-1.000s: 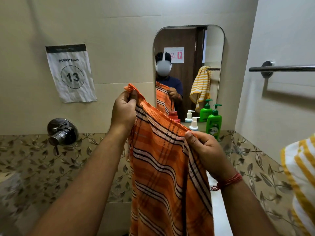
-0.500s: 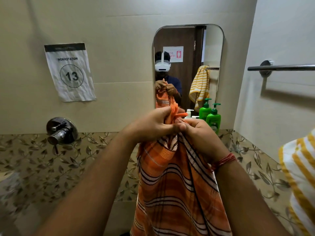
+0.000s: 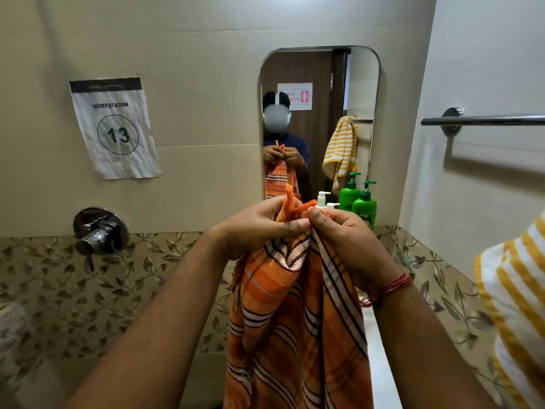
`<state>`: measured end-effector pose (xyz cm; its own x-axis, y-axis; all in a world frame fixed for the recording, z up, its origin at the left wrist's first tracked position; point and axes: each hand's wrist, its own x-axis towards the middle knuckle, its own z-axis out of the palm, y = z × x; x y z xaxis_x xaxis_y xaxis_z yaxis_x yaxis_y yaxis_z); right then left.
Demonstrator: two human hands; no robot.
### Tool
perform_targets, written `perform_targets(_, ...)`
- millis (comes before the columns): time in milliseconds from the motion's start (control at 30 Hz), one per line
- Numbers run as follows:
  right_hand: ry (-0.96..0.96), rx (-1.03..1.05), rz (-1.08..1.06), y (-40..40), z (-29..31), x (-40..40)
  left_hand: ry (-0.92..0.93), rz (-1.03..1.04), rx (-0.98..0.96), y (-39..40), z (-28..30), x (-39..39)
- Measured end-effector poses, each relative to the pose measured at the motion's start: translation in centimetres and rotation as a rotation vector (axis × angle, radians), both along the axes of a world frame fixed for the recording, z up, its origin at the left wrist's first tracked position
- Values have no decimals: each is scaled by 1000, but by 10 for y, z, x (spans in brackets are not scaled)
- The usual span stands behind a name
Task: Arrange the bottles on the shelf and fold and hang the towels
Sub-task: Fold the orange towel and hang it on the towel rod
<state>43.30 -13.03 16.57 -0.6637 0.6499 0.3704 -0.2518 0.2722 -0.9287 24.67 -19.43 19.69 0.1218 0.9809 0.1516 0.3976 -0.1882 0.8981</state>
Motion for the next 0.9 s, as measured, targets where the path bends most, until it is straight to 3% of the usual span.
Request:
perform_targets(233, -74, 18, -32, 1, 0, 0, 35, -1, 51, 0, 3, 6)
perform_targets(567, -69, 20, 37, -2, -5, 1, -144, 104, 110, 2, 6, 4)
perform_targets(900, -158, -124, 142, 10, -27, 23, -717, 359, 314, 4, 19, -11)
